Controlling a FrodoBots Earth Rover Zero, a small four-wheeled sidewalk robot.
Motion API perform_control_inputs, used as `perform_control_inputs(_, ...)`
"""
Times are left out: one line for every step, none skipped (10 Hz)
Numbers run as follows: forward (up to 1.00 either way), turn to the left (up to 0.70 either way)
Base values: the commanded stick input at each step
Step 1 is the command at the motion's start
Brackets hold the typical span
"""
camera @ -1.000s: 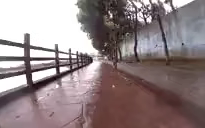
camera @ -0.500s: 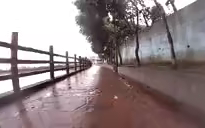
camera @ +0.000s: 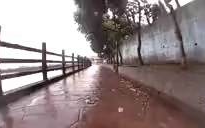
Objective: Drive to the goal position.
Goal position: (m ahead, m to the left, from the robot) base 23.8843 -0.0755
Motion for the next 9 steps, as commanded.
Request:
perform_control_inputs(1.0, -0.01)
perform_control_inputs(1.0, -0.01)
perform_control_inputs(1.0, -0.01)
perform_control_inputs(1.0, -0.01)
perform_control_inputs(1.0, -0.01)
perform_control_inputs(1.0, -0.01)
perform_control_inputs(1.0, -0.01)
perform_control_inputs(1.0, -0.01)
perform_control_inputs(1.0, -0.01)
